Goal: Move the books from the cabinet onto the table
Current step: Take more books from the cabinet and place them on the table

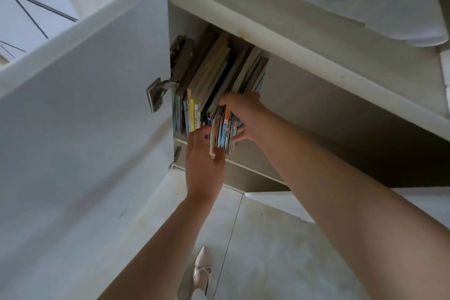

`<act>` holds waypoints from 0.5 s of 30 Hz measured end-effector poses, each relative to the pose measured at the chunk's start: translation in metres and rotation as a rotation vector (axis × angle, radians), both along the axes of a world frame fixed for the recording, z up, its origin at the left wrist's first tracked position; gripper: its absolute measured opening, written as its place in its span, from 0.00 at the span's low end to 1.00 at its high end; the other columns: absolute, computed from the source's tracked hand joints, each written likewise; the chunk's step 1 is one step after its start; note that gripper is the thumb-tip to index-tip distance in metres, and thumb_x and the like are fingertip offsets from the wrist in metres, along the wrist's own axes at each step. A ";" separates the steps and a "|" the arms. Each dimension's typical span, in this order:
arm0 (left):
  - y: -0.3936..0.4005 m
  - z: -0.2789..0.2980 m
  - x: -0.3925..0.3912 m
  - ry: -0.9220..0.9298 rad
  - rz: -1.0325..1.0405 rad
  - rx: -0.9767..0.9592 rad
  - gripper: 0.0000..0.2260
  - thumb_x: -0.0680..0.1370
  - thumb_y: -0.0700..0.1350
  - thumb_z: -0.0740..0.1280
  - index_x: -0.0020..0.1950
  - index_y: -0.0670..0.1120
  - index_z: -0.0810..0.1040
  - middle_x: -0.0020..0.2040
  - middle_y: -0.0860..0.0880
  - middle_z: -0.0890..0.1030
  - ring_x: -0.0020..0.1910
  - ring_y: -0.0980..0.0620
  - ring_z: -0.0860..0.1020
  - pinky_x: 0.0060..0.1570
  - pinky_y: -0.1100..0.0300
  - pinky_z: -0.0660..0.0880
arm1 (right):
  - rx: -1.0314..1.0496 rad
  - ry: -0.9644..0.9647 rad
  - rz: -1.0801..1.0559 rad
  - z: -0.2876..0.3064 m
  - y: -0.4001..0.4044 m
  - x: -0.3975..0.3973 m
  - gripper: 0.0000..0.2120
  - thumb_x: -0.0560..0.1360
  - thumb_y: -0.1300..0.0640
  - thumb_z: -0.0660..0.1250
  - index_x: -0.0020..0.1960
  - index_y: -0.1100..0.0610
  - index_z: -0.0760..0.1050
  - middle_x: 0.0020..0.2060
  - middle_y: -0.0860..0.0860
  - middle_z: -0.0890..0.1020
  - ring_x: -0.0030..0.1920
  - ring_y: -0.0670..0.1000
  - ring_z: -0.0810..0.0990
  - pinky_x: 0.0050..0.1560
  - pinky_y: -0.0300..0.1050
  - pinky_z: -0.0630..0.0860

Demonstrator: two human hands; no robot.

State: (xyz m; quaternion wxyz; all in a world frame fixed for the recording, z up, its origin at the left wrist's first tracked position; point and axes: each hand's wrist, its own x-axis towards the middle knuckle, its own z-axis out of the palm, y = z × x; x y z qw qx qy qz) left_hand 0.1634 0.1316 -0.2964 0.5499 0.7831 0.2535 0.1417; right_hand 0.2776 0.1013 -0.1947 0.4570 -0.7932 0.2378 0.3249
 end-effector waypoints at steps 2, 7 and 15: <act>-0.006 -0.003 -0.001 -0.015 0.011 0.024 0.20 0.74 0.35 0.68 0.65 0.46 0.71 0.62 0.50 0.73 0.56 0.49 0.77 0.51 0.49 0.80 | -0.043 0.016 0.037 0.002 0.001 0.003 0.30 0.75 0.59 0.64 0.73 0.62 0.56 0.57 0.63 0.75 0.54 0.64 0.77 0.50 0.63 0.79; -0.015 -0.008 -0.004 -0.044 0.038 0.085 0.23 0.72 0.32 0.68 0.66 0.47 0.71 0.66 0.48 0.71 0.61 0.45 0.76 0.52 0.47 0.81 | -0.107 0.006 0.059 -0.003 0.000 0.007 0.23 0.76 0.60 0.61 0.68 0.66 0.62 0.54 0.63 0.77 0.55 0.64 0.78 0.53 0.62 0.78; -0.028 -0.021 -0.004 -0.107 0.009 0.081 0.25 0.71 0.30 0.67 0.66 0.47 0.73 0.63 0.48 0.73 0.61 0.46 0.75 0.53 0.56 0.80 | -0.150 -0.042 0.128 -0.010 -0.009 0.009 0.21 0.78 0.60 0.58 0.69 0.62 0.60 0.52 0.61 0.78 0.52 0.59 0.80 0.46 0.54 0.79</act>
